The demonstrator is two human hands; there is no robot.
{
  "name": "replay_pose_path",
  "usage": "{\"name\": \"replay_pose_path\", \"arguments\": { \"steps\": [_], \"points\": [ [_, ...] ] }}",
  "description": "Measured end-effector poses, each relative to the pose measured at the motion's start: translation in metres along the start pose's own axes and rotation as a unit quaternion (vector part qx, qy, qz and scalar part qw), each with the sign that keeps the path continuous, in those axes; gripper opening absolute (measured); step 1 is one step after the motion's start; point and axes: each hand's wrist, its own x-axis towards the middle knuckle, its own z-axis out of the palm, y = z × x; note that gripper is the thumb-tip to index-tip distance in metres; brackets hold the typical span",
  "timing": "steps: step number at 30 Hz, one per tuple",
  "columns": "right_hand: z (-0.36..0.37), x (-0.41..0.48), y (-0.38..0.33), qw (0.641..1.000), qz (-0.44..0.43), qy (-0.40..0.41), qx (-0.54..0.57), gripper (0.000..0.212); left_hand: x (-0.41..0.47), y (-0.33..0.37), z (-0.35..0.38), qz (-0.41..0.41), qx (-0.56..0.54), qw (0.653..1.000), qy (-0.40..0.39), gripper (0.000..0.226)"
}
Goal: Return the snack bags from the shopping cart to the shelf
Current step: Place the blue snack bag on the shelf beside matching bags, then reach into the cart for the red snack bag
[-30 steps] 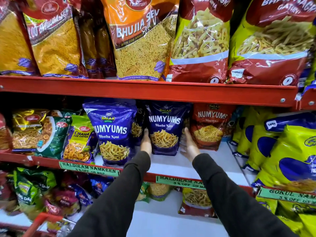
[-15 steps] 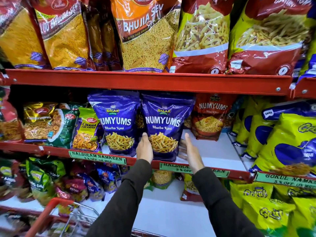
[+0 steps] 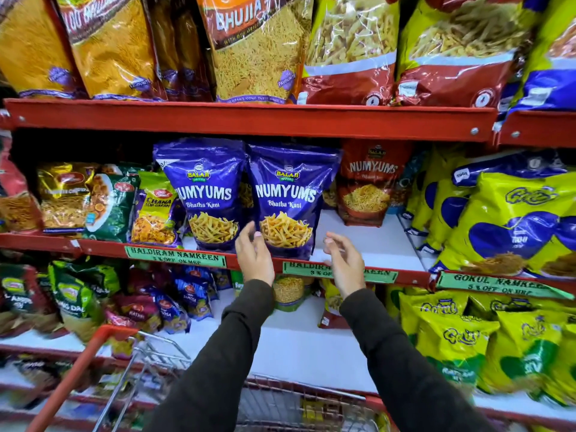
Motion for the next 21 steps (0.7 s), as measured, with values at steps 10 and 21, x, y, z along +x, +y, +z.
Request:
{"name": "replay_pose_path", "arguments": {
  "steps": [10,21],
  "points": [
    [-0.058,-0.083,0.071,0.99,0.012,-0.009,-0.139,0.016,-0.105,-0.073,0.003,0.049,0.112,0.981,-0.148,0.022],
    [-0.171,-0.236,0.222,0.78,0.415,-0.276,-0.377,0.045,-0.253,-0.386,-0.065,-0.273,0.422,0.711,-0.492,0.027]
  ]
}}
